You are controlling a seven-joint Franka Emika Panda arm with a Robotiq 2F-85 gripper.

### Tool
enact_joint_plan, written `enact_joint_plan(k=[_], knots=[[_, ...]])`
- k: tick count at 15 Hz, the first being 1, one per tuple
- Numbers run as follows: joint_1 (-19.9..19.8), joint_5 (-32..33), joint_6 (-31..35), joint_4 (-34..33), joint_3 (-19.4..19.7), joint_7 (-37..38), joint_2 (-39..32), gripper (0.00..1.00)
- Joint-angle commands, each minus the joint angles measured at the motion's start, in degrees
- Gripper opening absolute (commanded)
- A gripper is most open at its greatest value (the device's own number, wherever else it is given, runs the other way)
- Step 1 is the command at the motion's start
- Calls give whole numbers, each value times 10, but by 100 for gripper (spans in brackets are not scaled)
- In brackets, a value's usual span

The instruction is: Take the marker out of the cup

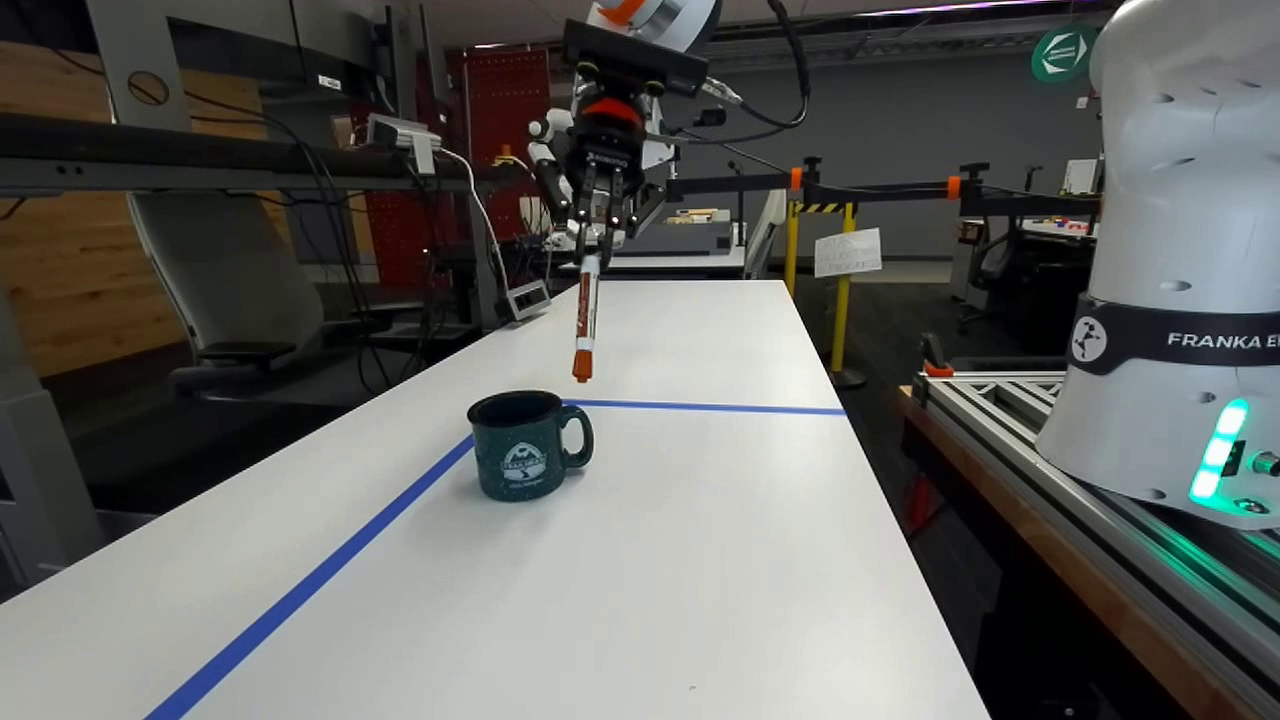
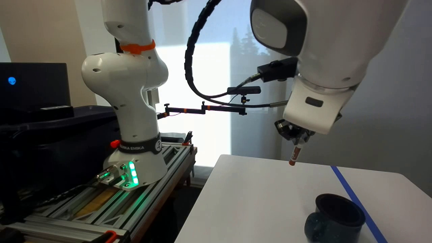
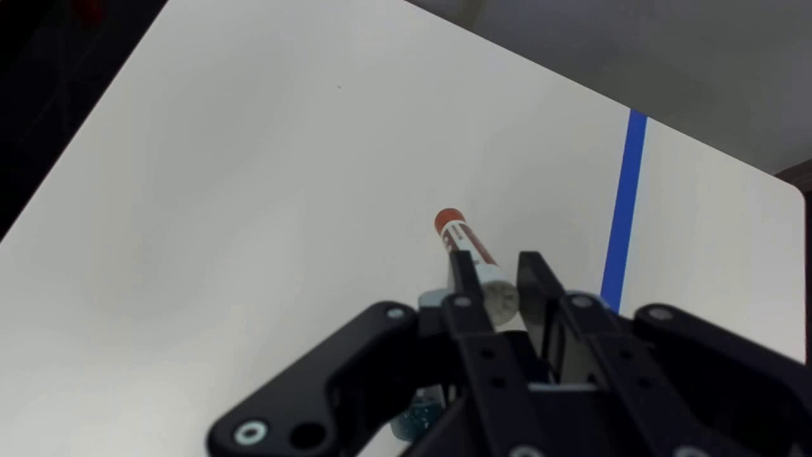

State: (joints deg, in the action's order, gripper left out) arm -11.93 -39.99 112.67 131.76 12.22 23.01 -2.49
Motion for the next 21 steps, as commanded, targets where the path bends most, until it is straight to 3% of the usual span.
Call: enact_joint_plan(k=[1, 10, 21], knots=[[-4, -23, 25, 55, 4, -25, 14, 6], [-7, -15, 84, 89, 10, -55, -47, 6], [-27, 9, 105, 45, 12, -200, -157, 6]])
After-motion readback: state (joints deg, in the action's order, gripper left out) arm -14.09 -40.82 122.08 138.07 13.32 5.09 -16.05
